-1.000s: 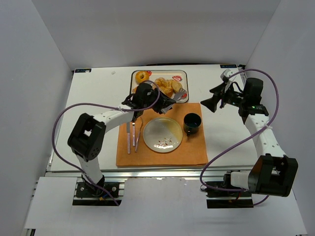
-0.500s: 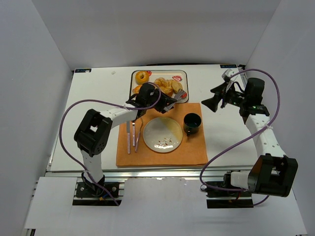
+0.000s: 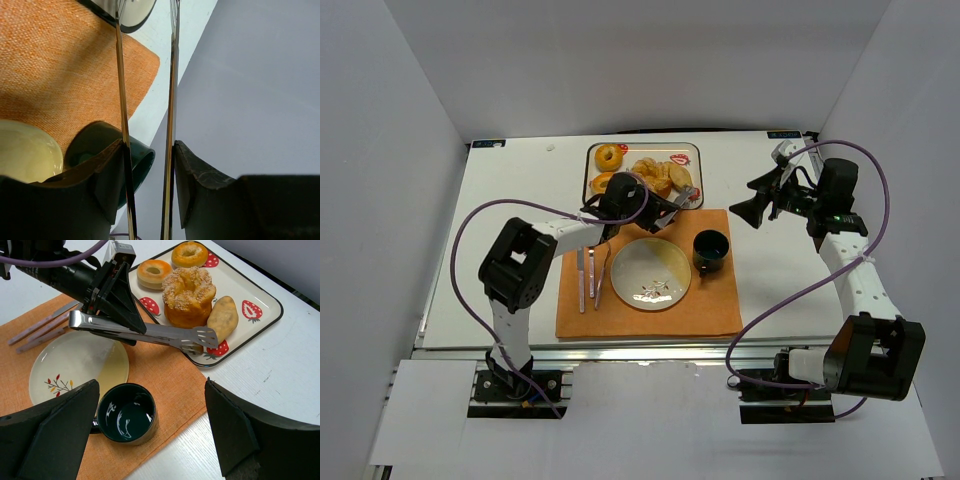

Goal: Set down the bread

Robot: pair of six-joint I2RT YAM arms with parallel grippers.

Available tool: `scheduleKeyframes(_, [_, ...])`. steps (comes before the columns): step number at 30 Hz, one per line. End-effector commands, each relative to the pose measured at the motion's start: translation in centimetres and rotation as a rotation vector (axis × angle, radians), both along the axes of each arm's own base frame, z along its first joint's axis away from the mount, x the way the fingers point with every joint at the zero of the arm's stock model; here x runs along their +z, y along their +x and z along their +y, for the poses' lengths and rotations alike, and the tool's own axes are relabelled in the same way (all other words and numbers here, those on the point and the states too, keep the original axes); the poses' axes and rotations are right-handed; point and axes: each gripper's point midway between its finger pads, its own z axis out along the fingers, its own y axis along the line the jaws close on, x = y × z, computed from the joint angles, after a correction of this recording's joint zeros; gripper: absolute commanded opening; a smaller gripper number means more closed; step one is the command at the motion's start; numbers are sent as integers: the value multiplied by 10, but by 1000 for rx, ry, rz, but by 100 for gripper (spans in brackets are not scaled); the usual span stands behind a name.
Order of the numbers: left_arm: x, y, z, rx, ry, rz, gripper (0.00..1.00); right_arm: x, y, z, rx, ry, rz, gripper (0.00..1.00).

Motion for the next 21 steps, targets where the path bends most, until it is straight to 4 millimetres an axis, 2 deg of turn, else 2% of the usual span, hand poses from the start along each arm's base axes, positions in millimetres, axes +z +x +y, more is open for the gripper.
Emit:
scheduleKeyframes(1, [31,9,-7,13,-55,-62,53,9,-1,0,13,12,-38,89])
scheduleKeyframes(10, [40,18,-12,26,-89,-82,53,7,-2,-1,19,15,-32,89])
scheduleKeyframes(21, [28,23,-8,42,-86,-60,53,7,-4,0,27,20,-29,89])
